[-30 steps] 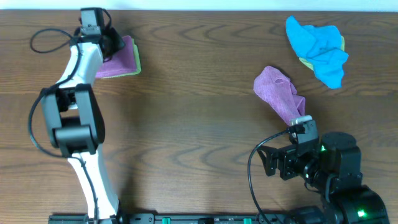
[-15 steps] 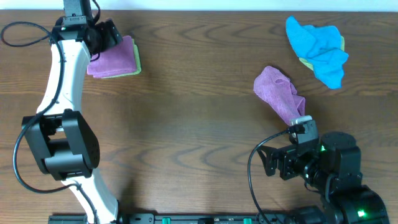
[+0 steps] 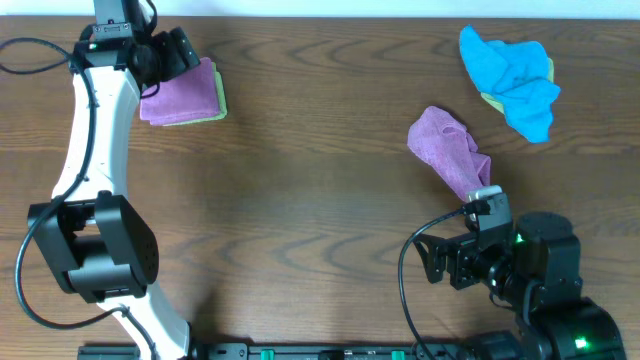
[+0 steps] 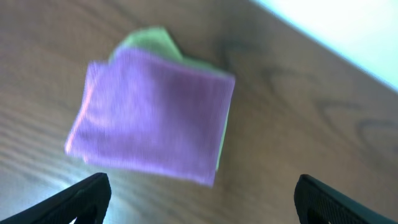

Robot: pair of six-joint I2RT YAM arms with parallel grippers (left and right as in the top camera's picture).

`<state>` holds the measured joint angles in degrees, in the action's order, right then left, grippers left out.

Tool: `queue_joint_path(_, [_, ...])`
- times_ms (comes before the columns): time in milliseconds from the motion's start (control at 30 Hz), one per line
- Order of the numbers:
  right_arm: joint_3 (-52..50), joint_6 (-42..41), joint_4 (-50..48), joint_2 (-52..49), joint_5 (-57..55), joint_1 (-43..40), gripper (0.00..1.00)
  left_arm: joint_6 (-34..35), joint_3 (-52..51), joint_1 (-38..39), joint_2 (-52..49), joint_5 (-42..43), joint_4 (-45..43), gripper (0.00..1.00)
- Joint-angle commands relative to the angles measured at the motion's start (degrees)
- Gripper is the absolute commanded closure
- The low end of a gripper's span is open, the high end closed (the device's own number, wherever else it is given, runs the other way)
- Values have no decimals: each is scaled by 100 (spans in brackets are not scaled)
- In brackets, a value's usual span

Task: Fold the cloth
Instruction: 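Open the left gripper and pull it back from the stacked towels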

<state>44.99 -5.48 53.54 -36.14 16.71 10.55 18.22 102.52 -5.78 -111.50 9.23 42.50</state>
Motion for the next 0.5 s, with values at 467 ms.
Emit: queue_joint_path(467, [-26,-48,9,17,22,-39,1,-940,81,61,1513,22,2159,5])
